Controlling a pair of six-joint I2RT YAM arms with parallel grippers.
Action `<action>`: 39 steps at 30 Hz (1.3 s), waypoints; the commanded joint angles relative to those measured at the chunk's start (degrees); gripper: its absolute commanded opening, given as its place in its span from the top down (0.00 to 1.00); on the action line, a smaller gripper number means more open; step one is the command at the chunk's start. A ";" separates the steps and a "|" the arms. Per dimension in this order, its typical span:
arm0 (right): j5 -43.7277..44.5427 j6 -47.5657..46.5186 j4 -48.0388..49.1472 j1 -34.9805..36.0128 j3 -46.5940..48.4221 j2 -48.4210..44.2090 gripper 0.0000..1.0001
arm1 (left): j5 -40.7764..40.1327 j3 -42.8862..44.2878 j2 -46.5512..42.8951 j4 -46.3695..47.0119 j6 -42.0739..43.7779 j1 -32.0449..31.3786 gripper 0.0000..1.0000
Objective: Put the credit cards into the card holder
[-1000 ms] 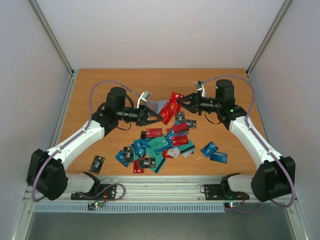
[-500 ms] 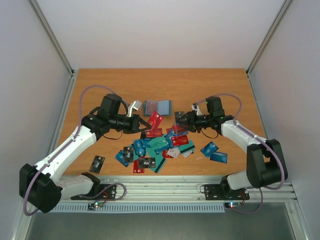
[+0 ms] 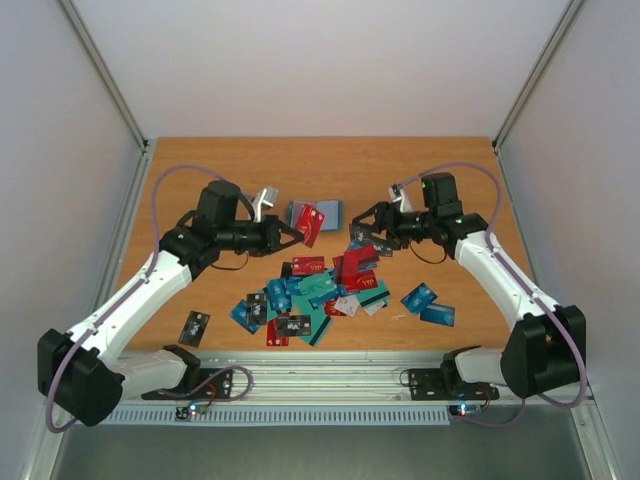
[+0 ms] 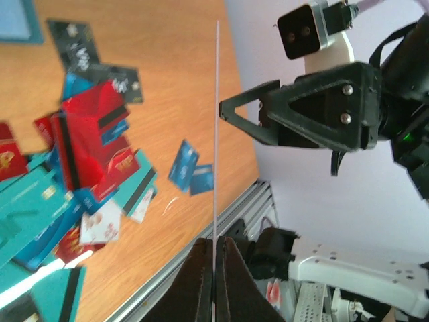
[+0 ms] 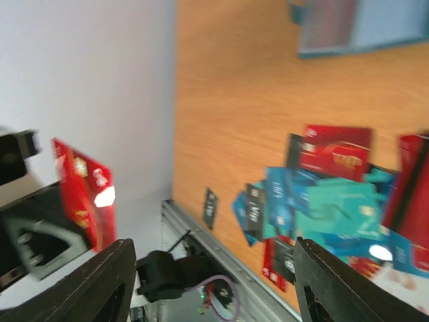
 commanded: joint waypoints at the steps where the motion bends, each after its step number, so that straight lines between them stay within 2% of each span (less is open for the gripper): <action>1: -5.63 6.84 6.57 2.17 5.00 -2.46 0.35 | 1.12 3.89 0.31 12.57 -9.59 0.26 1.00; 5: -3.75 10.08 8.10 6.00 9.52 -1.14 0.34 | 0.80 4.42 1.28 19.62 -15.26 0.17 1.00; 9: -2.26 16.77 15.71 8.62 10.87 0.00 0.36 | 2.43 5.02 2.76 26.96 -20.59 0.20 1.00; 13: -1.57 18.45 18.27 10.06 13.58 2.24 0.39 | 3.10 5.06 2.84 30.18 -23.31 0.17 1.00; 15: -2.03 20.03 20.77 10.19 14.32 3.22 0.45 | 3.38 4.92 2.76 30.96 -23.80 0.17 1.00; 20: -2.95 24.82 26.89 10.28 14.66 4.79 0.69 | 3.65 3.13 2.58 36.07 -26.88 0.17 1.00; 28: -4.75 28.49 32.88 10.28 15.08 6.09 0.85 | 4.40 2.04 2.88 36.58 -27.81 0.17 1.00; 33: -4.06 26.56 31.01 10.28 15.15 5.31 0.98 | 4.72 1.83 3.11 35.49 -26.77 0.17 1.00; 37: -3.86 25.13 28.70 10.28 15.04 4.43 0.99 | 4.81 1.37 3.36 35.18 -26.23 0.17 0.97; 39: -3.04 24.00 26.51 10.28 15.01 3.87 0.99 | 5.22 1.64 3.62 34.31 -25.72 0.17 0.89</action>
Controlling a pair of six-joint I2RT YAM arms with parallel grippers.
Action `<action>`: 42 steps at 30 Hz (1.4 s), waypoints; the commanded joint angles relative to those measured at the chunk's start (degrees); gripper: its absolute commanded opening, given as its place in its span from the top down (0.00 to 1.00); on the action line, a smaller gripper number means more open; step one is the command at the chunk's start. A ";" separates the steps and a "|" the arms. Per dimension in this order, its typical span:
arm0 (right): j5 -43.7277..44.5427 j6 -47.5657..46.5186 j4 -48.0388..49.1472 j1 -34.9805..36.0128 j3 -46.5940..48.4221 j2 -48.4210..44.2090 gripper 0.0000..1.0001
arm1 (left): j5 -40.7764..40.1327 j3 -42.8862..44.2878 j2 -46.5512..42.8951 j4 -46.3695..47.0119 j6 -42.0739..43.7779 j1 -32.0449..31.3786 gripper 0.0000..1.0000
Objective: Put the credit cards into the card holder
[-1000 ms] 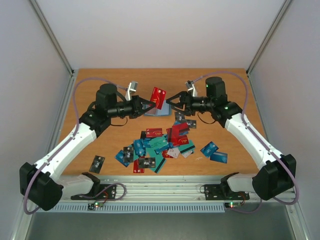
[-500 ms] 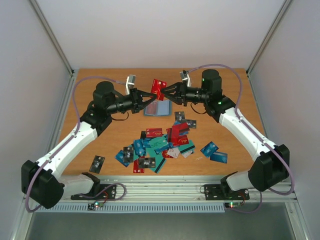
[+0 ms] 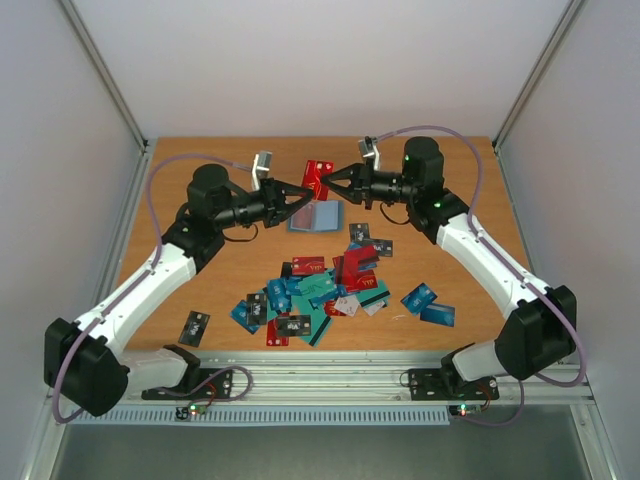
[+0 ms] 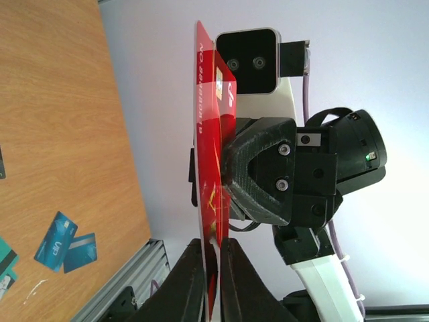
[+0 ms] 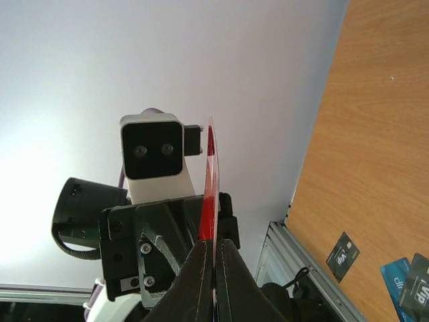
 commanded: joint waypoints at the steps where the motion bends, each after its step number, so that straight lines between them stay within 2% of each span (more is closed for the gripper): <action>1: 1.91 -2.78 -4.87 0.34 1.29 -1.73 0.99 | 3.04 0.10 0.61 1.81 2.19 -0.35 0.81; 5: 2.84 -4.55 -7.48 0.34 2.10 -2.19 0.99 | 2.74 1.92 0.36 -4.39 6.75 -0.22 0.58; 8: 2.80 -5.47 -8.20 0.26 3.05 -2.44 0.99 | 0.46 4.92 -0.85 -13.32 13.44 -0.10 0.43; 12: 0.73 -6.41 -8.09 0.27 3.92 -3.17 0.99 | 1.07 8.18 -0.76 -17.70 19.35 0.88 0.31; 15: -1.94 -7.30 -7.98 0.29 5.18 -2.99 0.99 | 2.31 9.87 -0.82 -19.13 21.75 1.83 0.27; 19: -5.12 -7.95 -6.70 0.28 5.97 -3.14 0.99 | 5.72 11.87 -0.68 -19.71 24.70 3.44 0.31; 27: -10.36 -6.92 -2.90 0.33 6.60 -2.23 0.99 | 13.07 13.24 0.16 -14.01 23.23 4.66 0.52; 35: -11.89 -6.01 0.62 0.34 6.39 -1.77 0.99 | 13.51 12.26 0.31 -12.34 21.85 4.66 0.72; 42: -13.14 -5.59 1.87 0.34 5.65 -1.91 0.99 | 14.08 11.28 0.76 -9.00 19.46 4.66 0.80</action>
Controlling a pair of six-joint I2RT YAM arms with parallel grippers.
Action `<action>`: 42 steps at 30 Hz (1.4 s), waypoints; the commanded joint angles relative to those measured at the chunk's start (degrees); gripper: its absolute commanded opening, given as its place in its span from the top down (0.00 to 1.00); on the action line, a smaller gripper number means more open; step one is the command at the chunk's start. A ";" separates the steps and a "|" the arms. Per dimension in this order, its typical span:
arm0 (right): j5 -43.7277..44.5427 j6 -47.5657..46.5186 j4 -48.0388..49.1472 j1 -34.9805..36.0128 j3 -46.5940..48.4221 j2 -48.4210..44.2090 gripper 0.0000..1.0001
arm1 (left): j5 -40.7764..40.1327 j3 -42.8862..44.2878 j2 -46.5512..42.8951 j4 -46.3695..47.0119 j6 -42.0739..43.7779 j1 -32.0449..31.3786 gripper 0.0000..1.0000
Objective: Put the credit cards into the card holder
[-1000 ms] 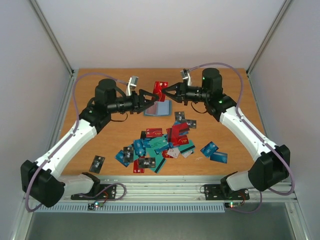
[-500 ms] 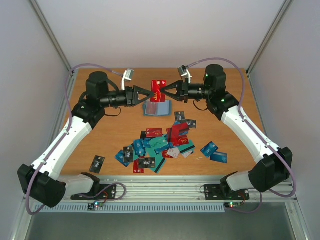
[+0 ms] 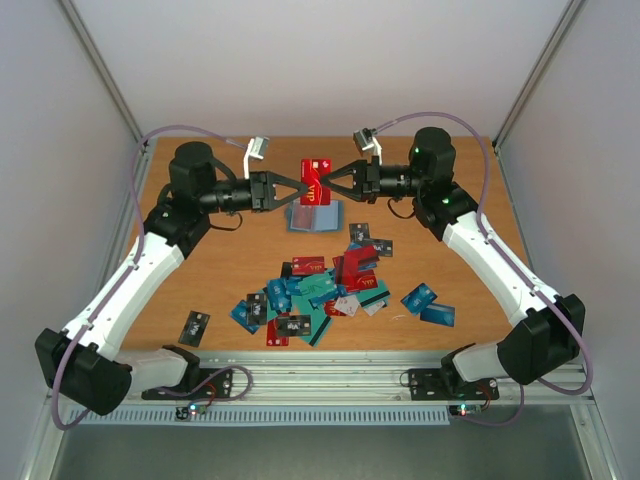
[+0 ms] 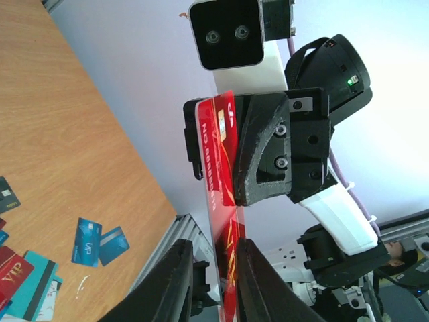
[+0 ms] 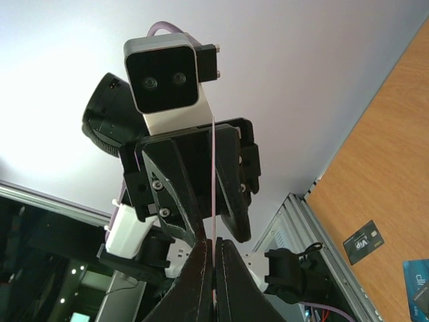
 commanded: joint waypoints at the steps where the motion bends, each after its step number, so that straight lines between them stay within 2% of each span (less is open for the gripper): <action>1: -2.01 0.67 2.91 0.31 0.96 -0.31 0.99 | 1.72 -0.33 0.38 6.31 -2.18 0.31 0.81; 7: -2.44 1.37 3.86 0.39 0.41 -0.53 0.99 | 1.95 -0.88 1.23 7.59 -3.46 0.31 0.98; 9: -2.45 1.07 3.63 0.41 0.54 -0.60 0.99 | 2.18 -0.75 1.92 7.55 -3.68 0.31 1.00; 10: -2.36 0.44 2.92 0.40 0.62 -0.68 0.96 | 2.33 -0.63 2.22 7.55 -3.73 0.31 1.00; 11: -2.01 -0.40 1.64 0.40 0.85 -0.77 0.89 | 2.30 -0.42 2.45 7.42 -3.73 0.31 1.00; 12: -1.40 -1.85 -0.20 0.40 1.11 -0.86 0.76 | 2.16 -0.12 2.63 5.86 -3.20 0.31 1.00; 13: 0.17 -4.08 -4.15 0.40 1.61 -1.09 0.66 | 1.72 0.55 2.92 3.35 -2.37 0.31 1.00; 14: 2.61 -8.21 -9.93 0.36 2.84 -1.36 0.63 | 1.19 1.37 3.30 -0.06 -0.74 0.31 1.00; 17: 14.10 -18.77 -30.85 0.13 6.28 -1.59 0.59 | -0.72 3.71 4.77 -9.21 6.22 0.39 1.00; 24: 27.66 -21.16 -43.85 -2.67 3.90 -1.97 0.58 | -8.78 4.14 9.99 -16.23 13.15 0.86 1.00; 28: 28.22 -20.91 -41.90 -2.84 0.52 0.97 0.57 | -12.24 3.12 15.05 -12.04 14.38 2.29 1.00; 32: 28.50 -20.36 -39.29 -3.08 1.50 7.72 0.58 | -10.92 2.28 23.08 -4.42 13.09 5.25 1.00; 35: 27.49 -19.35 -34.90 -3.17 2.89 13.38 0.59 | -9.19 4.60 30.38 -0.34 13.35 6.38 1.00; 38: 26.05 -17.13 -31.97 -3.94 5.97 20.62 0.60 | -8.35 9.40 37.43 -1.69 16.56 6.61 1.00; 42: 21.34 -10.96 -24.84 -5.66 8.82 27.78 0.63 | -6.44 11.51 42.53 0.95 16.33 7.00 1.00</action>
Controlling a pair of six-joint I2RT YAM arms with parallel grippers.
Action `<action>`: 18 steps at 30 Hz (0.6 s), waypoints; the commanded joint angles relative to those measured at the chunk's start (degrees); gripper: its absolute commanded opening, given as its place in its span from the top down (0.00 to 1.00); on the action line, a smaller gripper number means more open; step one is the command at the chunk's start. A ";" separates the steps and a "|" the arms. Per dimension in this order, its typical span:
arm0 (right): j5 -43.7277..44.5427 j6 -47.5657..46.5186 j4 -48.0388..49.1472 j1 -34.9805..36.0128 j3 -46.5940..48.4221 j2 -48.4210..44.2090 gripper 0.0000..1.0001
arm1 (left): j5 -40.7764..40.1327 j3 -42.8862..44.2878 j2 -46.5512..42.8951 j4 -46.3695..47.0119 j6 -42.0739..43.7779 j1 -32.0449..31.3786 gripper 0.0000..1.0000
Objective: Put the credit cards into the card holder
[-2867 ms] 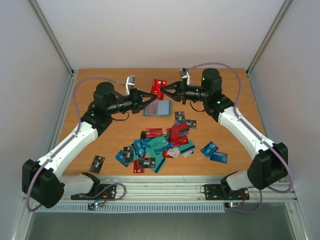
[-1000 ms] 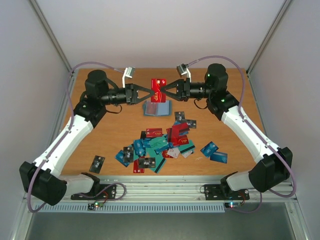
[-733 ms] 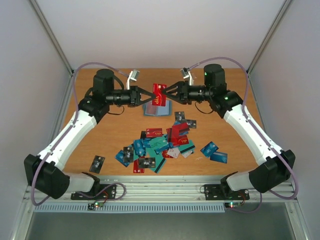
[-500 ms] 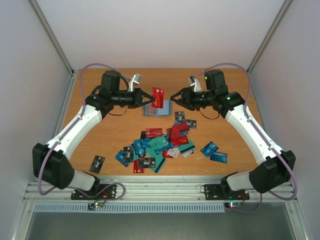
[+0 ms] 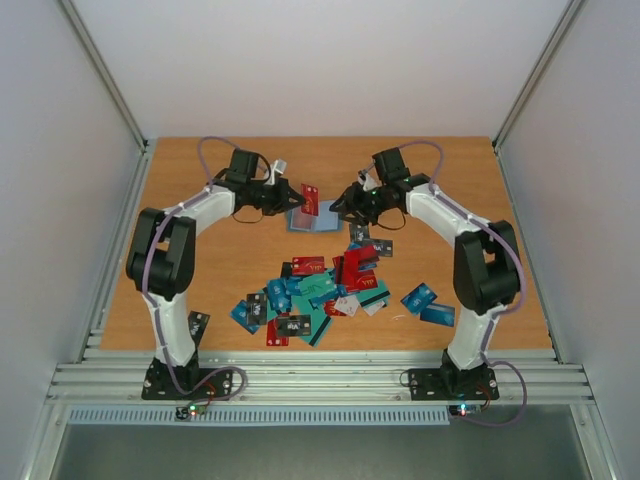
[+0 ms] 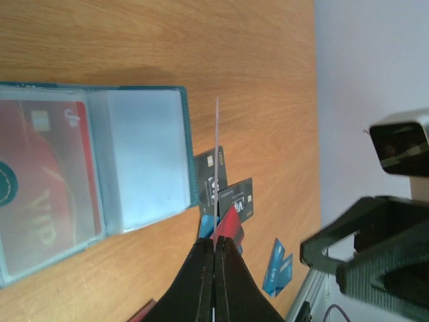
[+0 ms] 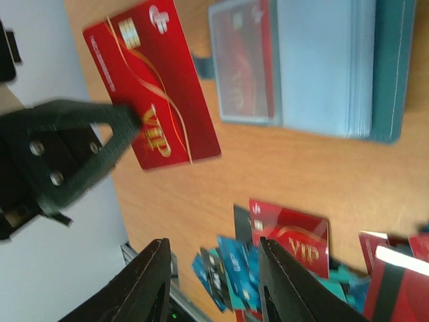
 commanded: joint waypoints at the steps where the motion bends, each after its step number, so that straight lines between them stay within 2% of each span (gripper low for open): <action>1: -4.47 6.51 9.43 -1.91 4.85 5.63 0.64 | 2.59 3.72 3.24 5.83 2.57 0.40 1.00; 8: -3.76 4.75 2.42 -2.03 15.95 16.94 0.71 | 1.22 4.66 7.07 5.18 4.32 1.39 1.00; 18: -2.72 2.55 -4.15 -2.04 25.48 25.98 0.79 | 0.33 6.93 11.24 1.59 8.56 1.81 1.00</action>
